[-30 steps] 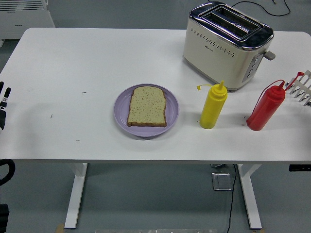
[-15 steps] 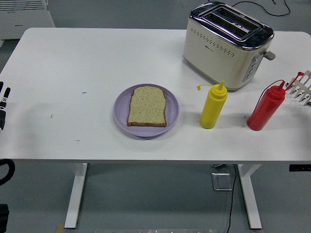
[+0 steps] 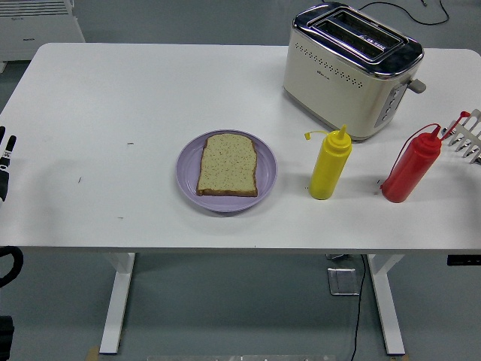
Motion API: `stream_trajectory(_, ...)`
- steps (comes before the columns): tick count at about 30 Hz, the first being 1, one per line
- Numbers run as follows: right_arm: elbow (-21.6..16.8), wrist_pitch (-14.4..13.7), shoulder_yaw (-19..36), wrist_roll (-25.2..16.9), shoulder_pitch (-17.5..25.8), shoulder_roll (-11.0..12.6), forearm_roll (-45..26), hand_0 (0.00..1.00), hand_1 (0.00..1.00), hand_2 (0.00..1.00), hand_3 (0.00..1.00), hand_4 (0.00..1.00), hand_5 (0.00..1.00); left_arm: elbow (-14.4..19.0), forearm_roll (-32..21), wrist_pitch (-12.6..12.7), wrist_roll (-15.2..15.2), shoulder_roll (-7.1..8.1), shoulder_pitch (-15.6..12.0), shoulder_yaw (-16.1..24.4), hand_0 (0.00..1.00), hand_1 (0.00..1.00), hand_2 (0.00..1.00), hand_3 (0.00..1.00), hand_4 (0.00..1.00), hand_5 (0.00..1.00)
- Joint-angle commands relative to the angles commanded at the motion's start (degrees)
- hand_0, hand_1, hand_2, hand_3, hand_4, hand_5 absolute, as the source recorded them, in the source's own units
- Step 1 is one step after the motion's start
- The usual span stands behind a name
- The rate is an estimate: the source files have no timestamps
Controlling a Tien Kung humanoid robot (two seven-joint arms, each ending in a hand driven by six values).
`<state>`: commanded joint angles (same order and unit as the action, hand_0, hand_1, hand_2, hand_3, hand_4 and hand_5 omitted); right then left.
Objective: Pick up the cup,pour liquid into bread,place the cup on the desk
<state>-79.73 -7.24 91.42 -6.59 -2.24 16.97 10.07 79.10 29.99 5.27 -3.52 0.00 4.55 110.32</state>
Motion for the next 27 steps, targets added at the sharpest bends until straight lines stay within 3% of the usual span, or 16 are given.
stream_trajectory(27, -0.01, 0.10, -0.09, -0.20, 0.16, -0.17, -0.26, 0.747, 0.698, 0.721, 0.767, 0.605, 0.633, 0.03, -0.01, 0.03, -0.02, 0.00, -0.39, -0.43, 0.777, 0.730, 0.727, 0.659, 0.524, 0.925)
